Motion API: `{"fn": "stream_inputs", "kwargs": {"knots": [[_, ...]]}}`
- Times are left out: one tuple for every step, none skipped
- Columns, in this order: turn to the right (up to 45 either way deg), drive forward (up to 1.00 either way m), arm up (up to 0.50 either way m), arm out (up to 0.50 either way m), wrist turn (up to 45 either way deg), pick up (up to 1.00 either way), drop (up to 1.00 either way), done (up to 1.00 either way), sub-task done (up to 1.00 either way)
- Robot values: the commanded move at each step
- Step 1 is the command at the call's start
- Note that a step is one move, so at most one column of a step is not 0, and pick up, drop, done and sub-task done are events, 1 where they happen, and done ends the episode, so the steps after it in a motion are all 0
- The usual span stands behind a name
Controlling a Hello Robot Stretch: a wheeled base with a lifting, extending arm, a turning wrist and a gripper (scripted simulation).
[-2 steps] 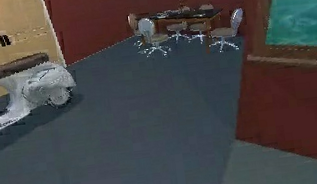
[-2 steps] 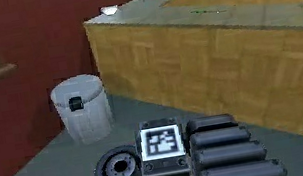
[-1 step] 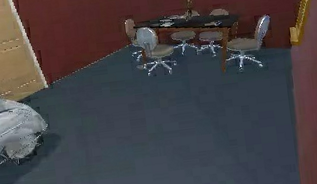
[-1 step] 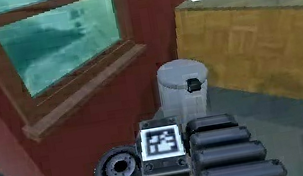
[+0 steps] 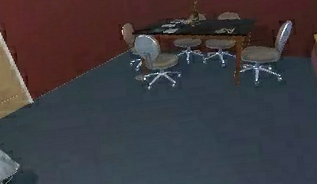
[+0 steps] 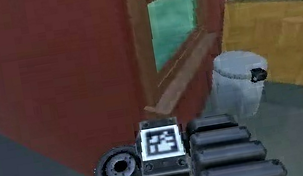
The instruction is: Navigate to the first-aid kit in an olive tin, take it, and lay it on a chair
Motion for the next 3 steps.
{"fn": "stream_inputs", "kwargs": {"knots": [[27.0, 0.0, 0.0, 0.0, 0.0, 0.0, 0.0, 0.0, 0.0], [0.0, 1.0, 0.0, 0.0, 0.0, 0.0, 0.0, 0.0, 0.0], [0.0, 1.0, 0.0, 0.0, 0.0, 0.0, 0.0, 0.0, 0.0]]}}
